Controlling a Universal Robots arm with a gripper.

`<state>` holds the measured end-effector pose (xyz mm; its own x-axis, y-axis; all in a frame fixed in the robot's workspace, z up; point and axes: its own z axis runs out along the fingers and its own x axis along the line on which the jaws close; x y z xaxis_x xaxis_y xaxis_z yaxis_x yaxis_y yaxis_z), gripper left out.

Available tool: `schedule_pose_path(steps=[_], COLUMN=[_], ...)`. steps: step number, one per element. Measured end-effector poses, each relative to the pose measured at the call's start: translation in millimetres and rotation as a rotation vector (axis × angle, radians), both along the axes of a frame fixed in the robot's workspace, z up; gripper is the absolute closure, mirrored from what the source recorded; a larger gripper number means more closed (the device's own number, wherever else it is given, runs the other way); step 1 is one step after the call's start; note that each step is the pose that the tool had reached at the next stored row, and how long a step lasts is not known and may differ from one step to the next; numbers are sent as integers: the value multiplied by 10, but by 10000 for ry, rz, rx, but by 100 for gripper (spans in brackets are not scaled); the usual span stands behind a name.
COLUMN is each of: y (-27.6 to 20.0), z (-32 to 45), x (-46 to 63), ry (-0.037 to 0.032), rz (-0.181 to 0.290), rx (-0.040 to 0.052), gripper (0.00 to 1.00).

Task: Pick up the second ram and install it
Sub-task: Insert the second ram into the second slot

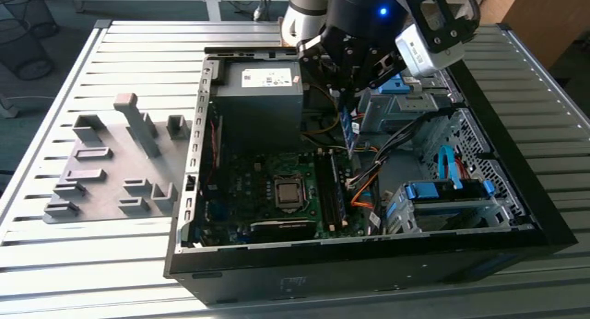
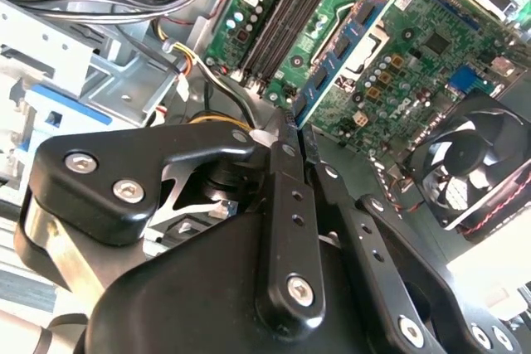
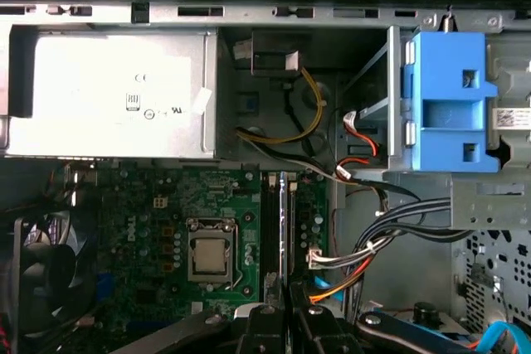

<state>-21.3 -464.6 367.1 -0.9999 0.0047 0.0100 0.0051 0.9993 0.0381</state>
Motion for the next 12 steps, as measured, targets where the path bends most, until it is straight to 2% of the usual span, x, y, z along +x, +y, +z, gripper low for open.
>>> schedule_pose_path(steps=[8,12], y=[-4,-15], z=[-141,-179], x=[0,0], ry=[109,170], rz=[13,18], rx=[8,15], gripper=[86,86])
